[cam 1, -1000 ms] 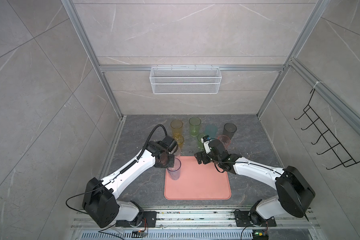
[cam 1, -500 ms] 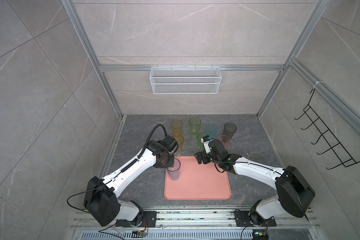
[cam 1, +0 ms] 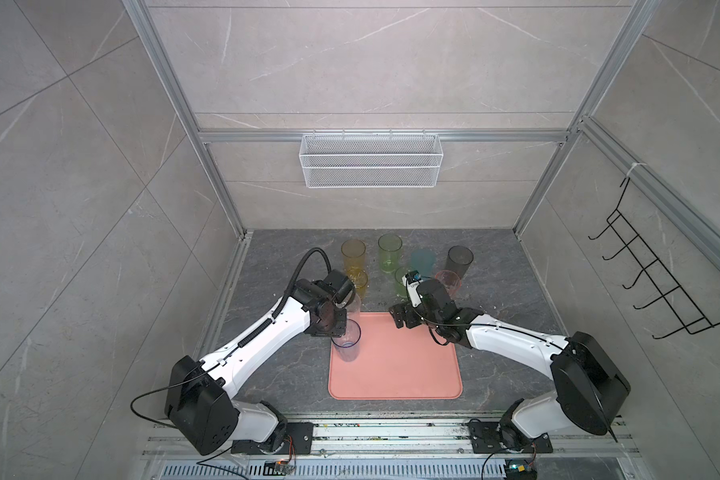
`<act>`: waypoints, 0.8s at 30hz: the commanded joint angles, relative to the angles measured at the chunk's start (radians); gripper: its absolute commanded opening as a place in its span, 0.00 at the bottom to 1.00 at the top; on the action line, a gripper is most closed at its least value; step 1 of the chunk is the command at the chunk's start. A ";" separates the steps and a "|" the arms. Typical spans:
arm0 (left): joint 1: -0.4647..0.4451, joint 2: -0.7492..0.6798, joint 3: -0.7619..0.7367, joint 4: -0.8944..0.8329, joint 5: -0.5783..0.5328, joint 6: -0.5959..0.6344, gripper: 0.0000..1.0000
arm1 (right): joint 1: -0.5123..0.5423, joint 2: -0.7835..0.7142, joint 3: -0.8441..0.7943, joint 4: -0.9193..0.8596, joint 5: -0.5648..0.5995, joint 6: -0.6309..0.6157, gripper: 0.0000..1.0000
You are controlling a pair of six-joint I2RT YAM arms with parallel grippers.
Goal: Place the glasses into the tray
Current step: 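Lower the pale blue cup onto the tray beside the clear cup, release, then raise the left gripper and move it over the yellow cups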
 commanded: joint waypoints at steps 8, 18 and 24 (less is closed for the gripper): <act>0.000 -0.005 0.223 -0.088 -0.160 0.027 0.55 | 0.008 -0.020 0.010 0.005 0.020 -0.012 0.96; 0.070 0.110 0.377 0.051 -0.304 0.039 0.73 | 0.011 -0.061 -0.036 0.063 0.023 0.002 0.96; 0.146 0.156 0.363 0.249 -0.227 0.048 0.87 | 0.012 -0.094 -0.063 0.092 0.024 0.004 0.96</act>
